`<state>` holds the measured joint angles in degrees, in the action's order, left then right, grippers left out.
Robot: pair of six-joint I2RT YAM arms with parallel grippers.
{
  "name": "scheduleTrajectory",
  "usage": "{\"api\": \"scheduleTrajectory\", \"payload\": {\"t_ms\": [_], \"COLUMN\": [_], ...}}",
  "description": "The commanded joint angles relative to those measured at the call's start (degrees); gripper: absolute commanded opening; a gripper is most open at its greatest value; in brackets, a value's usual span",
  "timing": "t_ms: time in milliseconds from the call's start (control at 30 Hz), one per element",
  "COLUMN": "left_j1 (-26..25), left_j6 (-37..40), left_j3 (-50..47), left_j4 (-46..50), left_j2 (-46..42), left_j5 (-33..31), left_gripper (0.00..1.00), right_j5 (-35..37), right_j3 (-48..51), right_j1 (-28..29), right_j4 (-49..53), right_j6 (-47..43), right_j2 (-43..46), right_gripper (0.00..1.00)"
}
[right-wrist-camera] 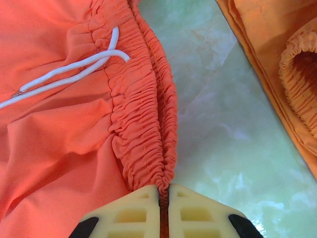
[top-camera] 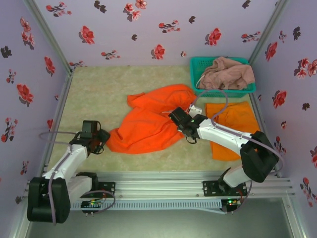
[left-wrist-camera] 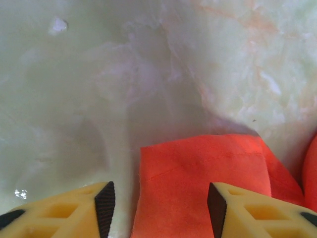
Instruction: Fold and stack the shorts
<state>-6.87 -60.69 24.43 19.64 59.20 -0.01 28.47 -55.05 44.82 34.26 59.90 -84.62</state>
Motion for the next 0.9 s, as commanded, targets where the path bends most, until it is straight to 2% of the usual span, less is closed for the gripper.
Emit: {"api": "scheduleTrajectory", "payload": {"t_ms": [0,100,233,367,467,533,633,767,867], "left_j1": [-0.3,-0.3,-0.2,0.6,2.9,4.8,7.6,10.8,12.9], "left_j6": [-0.6,0.2,1.7,5.1,8.9,10.9,13.1,15.1,15.9], "left_j3": [-0.6,0.3,3.3,10.7,19.7,26.8,39.3,58.7,73.7], "left_j4": [-2.8,-4.6,-5.3,-2.8,0.4,1.6,4.4,8.8,12.5], "left_j2": [2.1,4.0,4.8,4.7,6.7,9.4,15.8,24.8,29.6], "left_j5": [0.0,0.0,-0.3,-2.4,-3.9,-4.5,-4.5,-4.4,-3.4], "left_gripper": [0.47,0.32,0.00,0.00,0.00,0.00,0.00,0.00,0.00], "right_j5": [1.1,1.1,0.9,-1.4,-6.1,-8.9,-15.1,-22.7,-30.3], "right_j3": [0.5,0.3,-1.9,-8.5,-16.8,-25.0,-42.7,-70.5,-95.1], "right_j1": [-0.3,-0.3,-0.9,-3.4,-6.5,-8.9,-12.6,-16.2,-18.5], "right_j4": [-0.6,-1.1,-1.9,-3.1,-5.5,-5.7,-2.5,2.4,6.9], "right_j6": [1.5,1.1,-1.2,-6.4,-12.2,-15.9,-19.9,-24.0,-24.9], "right_j2": [1.0,0.9,0.0,-2.9,-6.6,-10.9,-19.7,-32.7,-42.6], "right_gripper": [0.00,0.00,0.00,0.00,0.00,0.00,0.00,0.00,0.00]}}
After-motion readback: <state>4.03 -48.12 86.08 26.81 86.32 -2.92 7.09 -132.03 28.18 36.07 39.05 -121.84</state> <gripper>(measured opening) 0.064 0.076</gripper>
